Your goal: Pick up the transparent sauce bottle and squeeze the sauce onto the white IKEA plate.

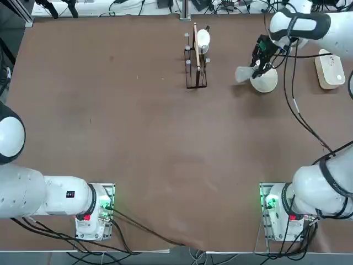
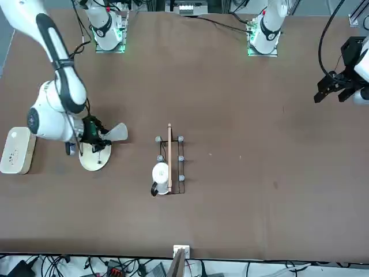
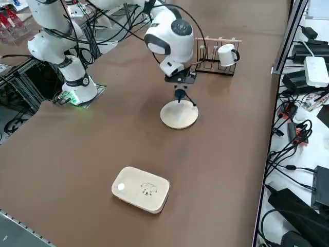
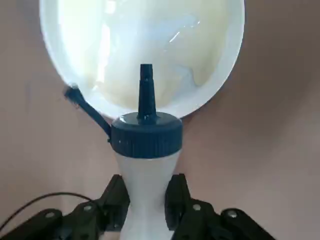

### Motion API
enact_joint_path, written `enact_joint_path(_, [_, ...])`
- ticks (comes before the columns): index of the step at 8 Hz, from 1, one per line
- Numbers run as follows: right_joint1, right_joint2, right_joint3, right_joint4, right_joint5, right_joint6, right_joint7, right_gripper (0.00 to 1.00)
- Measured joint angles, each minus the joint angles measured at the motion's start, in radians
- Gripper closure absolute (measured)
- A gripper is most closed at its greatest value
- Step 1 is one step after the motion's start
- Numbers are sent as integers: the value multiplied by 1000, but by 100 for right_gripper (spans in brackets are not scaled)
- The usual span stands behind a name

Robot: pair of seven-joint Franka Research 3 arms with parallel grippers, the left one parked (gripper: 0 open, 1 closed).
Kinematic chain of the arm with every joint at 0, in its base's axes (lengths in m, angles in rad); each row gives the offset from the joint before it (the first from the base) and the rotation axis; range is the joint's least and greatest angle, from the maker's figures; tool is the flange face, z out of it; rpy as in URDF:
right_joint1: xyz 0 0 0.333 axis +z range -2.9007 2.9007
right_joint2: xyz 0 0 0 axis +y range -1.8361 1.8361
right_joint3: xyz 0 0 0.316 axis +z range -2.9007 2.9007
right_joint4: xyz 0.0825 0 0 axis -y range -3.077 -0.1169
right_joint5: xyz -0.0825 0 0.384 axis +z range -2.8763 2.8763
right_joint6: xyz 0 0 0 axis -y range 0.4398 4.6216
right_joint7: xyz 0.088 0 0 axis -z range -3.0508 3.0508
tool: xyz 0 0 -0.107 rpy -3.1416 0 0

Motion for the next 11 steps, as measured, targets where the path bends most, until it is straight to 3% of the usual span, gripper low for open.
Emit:
enact_joint_path(3, [41, -38, 0, 21, -267, -10, 135, 60])
enact_joint_path(6, [55, -78, 0, 32, -472, -79, 299, 60])
enact_joint_path(11, [121, -86, 2, 62, -709, -293, 562, 60])
